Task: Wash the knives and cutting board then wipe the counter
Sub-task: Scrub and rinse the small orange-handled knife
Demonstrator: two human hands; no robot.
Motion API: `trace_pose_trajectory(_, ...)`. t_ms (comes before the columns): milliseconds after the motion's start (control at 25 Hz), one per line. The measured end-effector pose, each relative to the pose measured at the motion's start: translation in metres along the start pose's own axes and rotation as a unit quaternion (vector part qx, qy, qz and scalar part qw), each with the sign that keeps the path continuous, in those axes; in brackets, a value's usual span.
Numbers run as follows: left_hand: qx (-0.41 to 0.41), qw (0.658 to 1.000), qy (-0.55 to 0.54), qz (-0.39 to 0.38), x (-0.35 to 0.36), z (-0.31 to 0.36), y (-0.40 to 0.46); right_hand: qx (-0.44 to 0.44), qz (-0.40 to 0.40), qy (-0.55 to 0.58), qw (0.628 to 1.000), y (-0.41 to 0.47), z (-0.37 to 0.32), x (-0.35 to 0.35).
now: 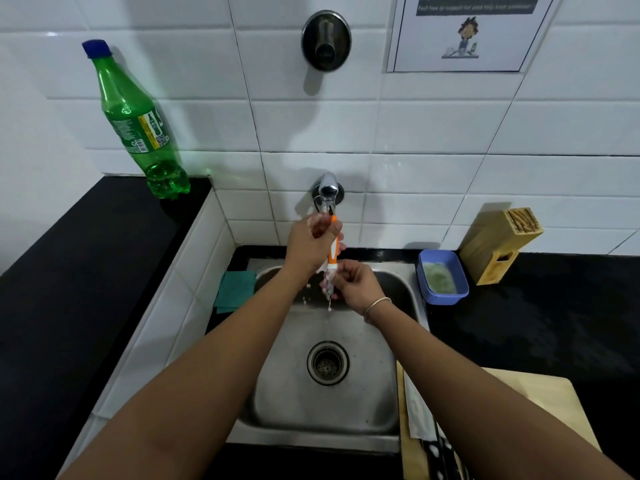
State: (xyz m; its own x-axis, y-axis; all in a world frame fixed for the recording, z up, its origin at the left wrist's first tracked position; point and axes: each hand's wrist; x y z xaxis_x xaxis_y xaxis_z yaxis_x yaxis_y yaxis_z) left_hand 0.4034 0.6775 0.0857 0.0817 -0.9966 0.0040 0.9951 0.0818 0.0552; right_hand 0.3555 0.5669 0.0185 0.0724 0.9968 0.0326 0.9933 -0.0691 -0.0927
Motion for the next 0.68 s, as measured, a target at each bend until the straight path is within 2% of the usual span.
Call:
trace_pose_trajectory(120,0.054,0.972,0.229,-0.018,-0.010,-0.006,0.002,-0.005,0.021,-0.004,1.000,-0.002,0.004,0.000)
trace_pose_trajectory(200,0.081,0.962,0.260,-0.004,-0.011,-0.004,-0.002,0.003,0.030,0.007,1.000,-0.001,0.004,0.002)
trace_pose_trajectory(240,0.100,0.965,0.243,0.003,-0.011,-0.003,-0.005,0.005,0.028,0.013,0.999,-0.001,0.003,0.004)
trace_pose_trajectory(360,0.092,0.992,0.086,0.024,-0.010,0.001,-0.012,0.010,0.010,0.023,1.000,-0.002,-0.001,0.005)
trace_pose_trajectory(520,0.009,0.996,-0.084,0.024,-0.015,0.003,-0.003,0.006,-0.008,-0.003,1.000,-0.002,-0.006,0.009)
trace_pose_trajectory(600,-0.036,0.992,-0.113,0.040,-0.016,0.000,0.005,0.006,-0.009,-0.004,1.000,0.000,-0.007,0.011)
trace_pose_trajectory(680,-0.065,0.992,-0.082,0.065,-0.016,-0.003,0.015,0.009,-0.009,-0.007,1.000,0.002,-0.008,0.012)
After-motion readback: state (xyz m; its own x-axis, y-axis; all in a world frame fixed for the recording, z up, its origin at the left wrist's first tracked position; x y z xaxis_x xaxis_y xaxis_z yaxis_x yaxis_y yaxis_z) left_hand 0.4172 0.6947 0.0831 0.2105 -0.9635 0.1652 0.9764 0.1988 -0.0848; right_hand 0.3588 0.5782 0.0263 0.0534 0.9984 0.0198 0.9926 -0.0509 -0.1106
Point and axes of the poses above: each hand's wrist, its own y-axis towards the middle knuckle, its own x-axis out of the palm, z = x × y, and after that the axes turned 7 degrees about z, right-handed
